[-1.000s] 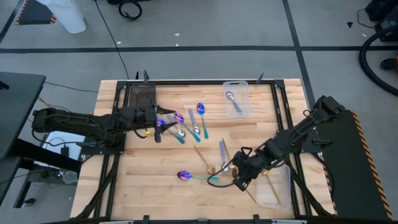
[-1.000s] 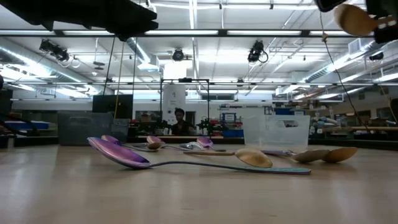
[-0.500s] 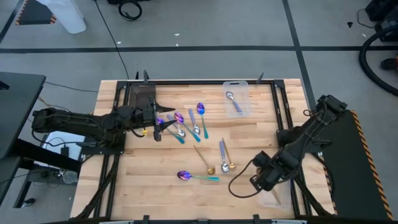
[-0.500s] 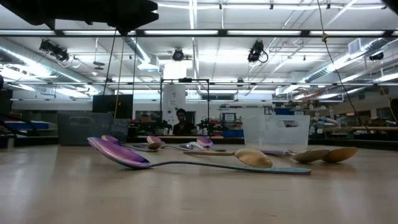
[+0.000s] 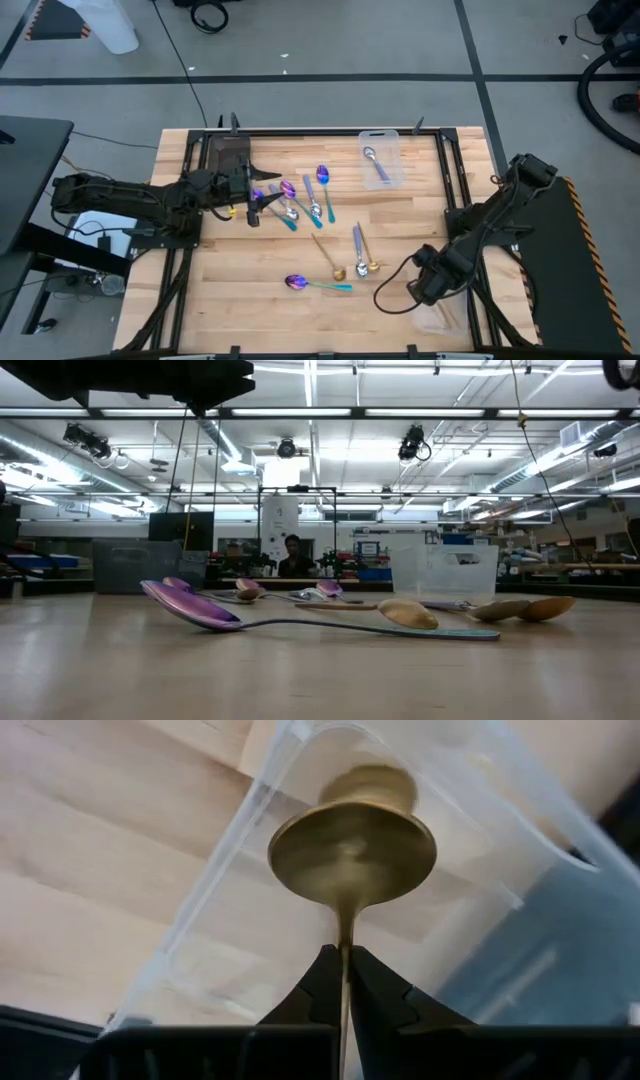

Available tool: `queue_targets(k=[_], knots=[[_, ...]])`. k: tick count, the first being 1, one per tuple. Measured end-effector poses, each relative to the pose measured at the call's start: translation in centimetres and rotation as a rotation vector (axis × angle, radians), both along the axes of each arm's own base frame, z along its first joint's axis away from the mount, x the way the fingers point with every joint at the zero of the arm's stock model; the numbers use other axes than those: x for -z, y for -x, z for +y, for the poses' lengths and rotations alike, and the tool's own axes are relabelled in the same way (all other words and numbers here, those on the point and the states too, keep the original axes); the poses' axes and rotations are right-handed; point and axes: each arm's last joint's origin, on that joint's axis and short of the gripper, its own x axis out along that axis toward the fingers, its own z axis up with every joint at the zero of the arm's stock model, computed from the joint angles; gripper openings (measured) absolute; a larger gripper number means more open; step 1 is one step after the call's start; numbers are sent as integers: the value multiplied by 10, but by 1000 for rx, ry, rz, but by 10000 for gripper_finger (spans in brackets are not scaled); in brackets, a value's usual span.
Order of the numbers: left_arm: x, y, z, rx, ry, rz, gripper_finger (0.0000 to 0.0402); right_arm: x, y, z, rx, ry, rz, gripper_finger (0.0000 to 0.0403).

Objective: Sort silverware by color (type)
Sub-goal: Put the gold spoon into the bottom transparent bin

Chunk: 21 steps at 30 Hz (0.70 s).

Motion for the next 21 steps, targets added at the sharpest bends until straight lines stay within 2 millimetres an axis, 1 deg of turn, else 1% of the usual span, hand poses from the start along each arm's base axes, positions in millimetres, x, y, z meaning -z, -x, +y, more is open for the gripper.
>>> queue_targets(k=[9,16,21], knots=[[0,0,0,0,3,0,231,24,1,-8,25,-17,-18,17],[0,0,0,0,3,1,231,38,2,-13,35,-31,-38,18],[0,0,0,0,3,3,231,43,4,-15,37,-30,-41,18]])
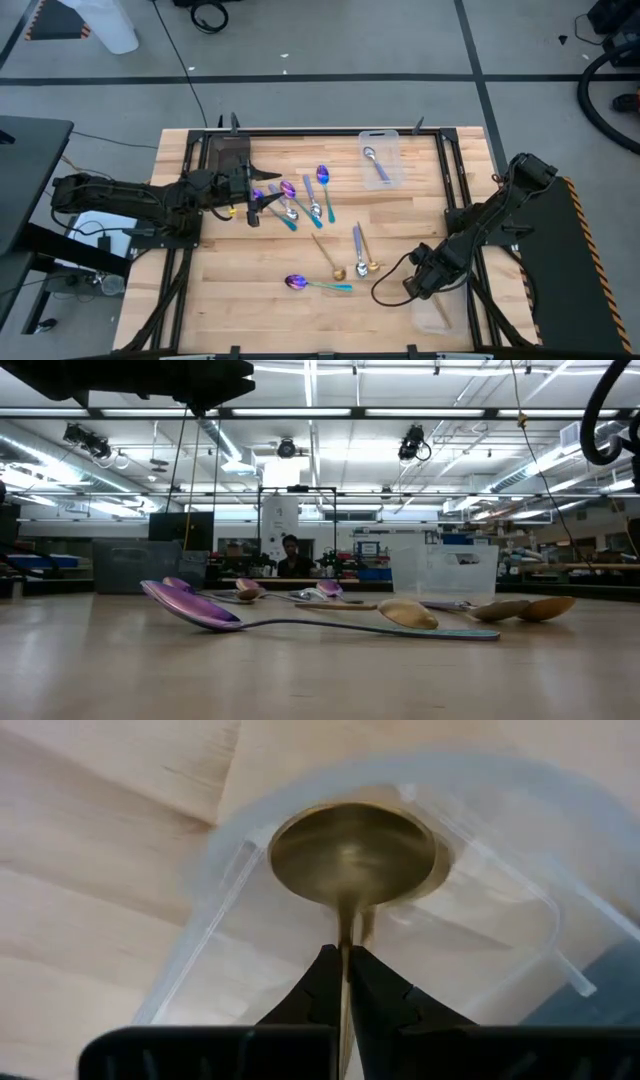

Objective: Sort silverware by color (type)
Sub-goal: Put the gold spoon into the bottom transparent bin, then put the purple spoon into the bottom transparent bin

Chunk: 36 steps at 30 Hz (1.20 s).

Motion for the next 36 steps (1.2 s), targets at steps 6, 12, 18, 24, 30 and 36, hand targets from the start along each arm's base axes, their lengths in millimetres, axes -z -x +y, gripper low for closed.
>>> queue_targets(k=[6,12,18,24,30,36], knots=[[0,0,0,0,0,4,231,5,2,-2,1,-1,-1,18],[0,0,0,0,0,4,231,10,3,-3,18,-20,-12,18],[0,0,0,2,1,4,231,10,3,-3,18,-25,-12,18],[0,0,-1,5,8,3,231,11,3,-2,18,-35,-12,32],[1,0,-1,5,10,8,231,11,2,-2,17,-55,2,64],[1,0,-1,7,35,7,231,10,0,-2,20,-78,2,86]])
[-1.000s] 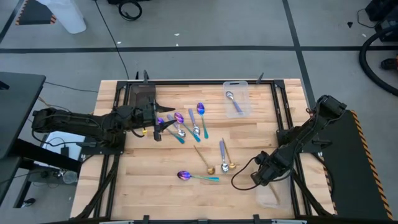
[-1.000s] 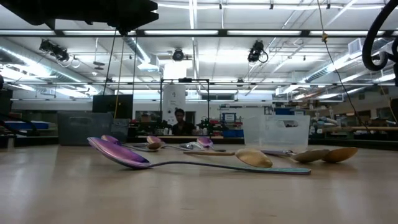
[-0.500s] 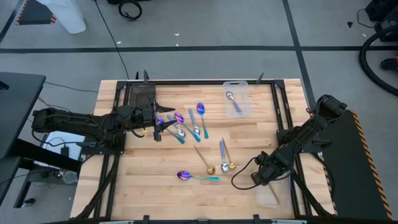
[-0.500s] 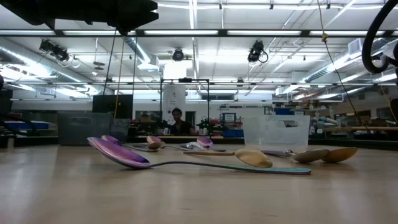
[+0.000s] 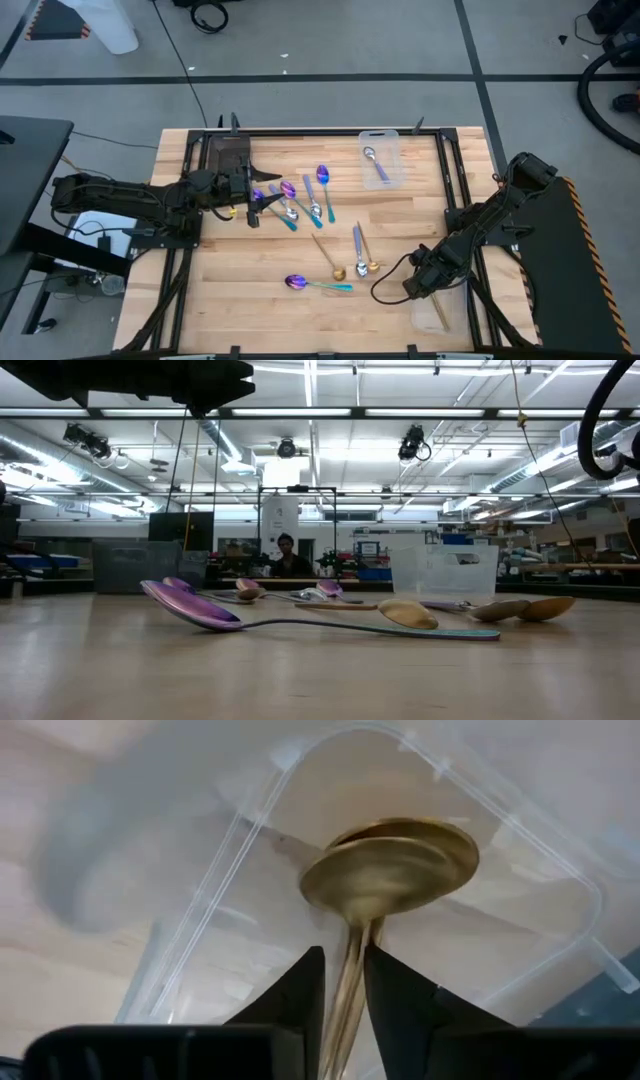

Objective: Sort silverware by color (type)
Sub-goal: Put the purple spoon into the bottom transparent bin

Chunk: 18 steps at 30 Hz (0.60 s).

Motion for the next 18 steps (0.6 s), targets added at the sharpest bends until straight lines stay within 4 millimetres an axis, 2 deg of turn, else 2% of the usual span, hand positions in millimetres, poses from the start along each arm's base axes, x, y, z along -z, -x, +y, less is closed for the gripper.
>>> queue_targets(k=[5,18], knots=[[1,0,0,0,0,8,231,-7,-8,1,-26,-25,-28,96],[3,0,0,0,7,29,231,-43,-29,0,-101,-49,-51,104]])
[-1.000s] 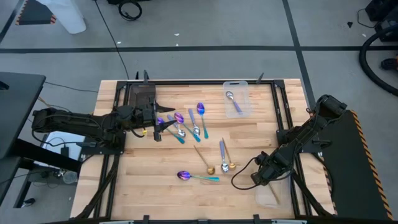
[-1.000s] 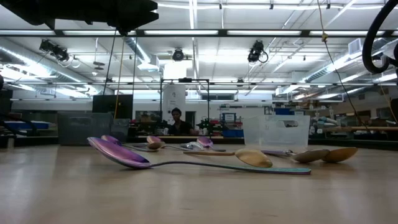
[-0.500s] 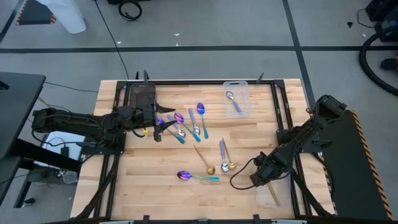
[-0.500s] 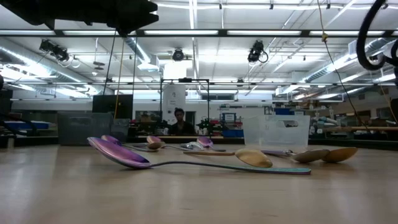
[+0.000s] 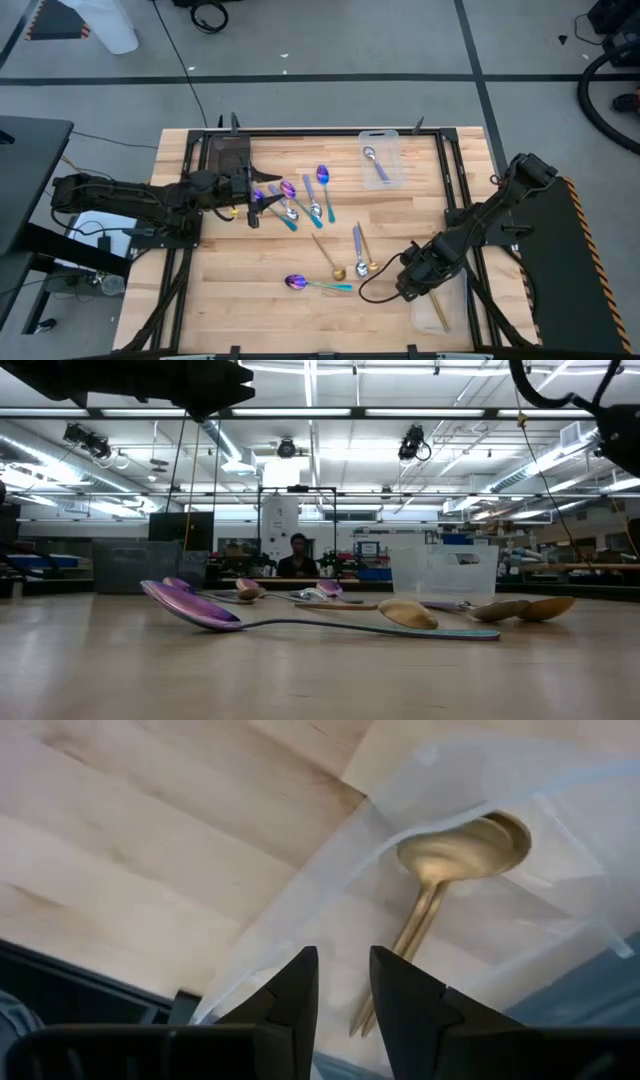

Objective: Sort silverware by color (type)
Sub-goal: Put the purple spoon into the bottom transparent bin

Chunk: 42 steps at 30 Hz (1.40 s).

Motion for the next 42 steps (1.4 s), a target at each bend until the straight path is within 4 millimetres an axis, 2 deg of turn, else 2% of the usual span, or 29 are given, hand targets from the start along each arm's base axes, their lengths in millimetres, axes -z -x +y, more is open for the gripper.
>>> queue_targets(k=[14,30,42], knots=[[10,0,-3,13,80,91,231,-31,-20,-17,-100,28,-53,104],[24,1,-21,96,166,220,231,-34,-45,-56,-221,32,-189,103],[27,3,-30,129,244,251,231,-35,-64,-84,-344,168,-371,103]])
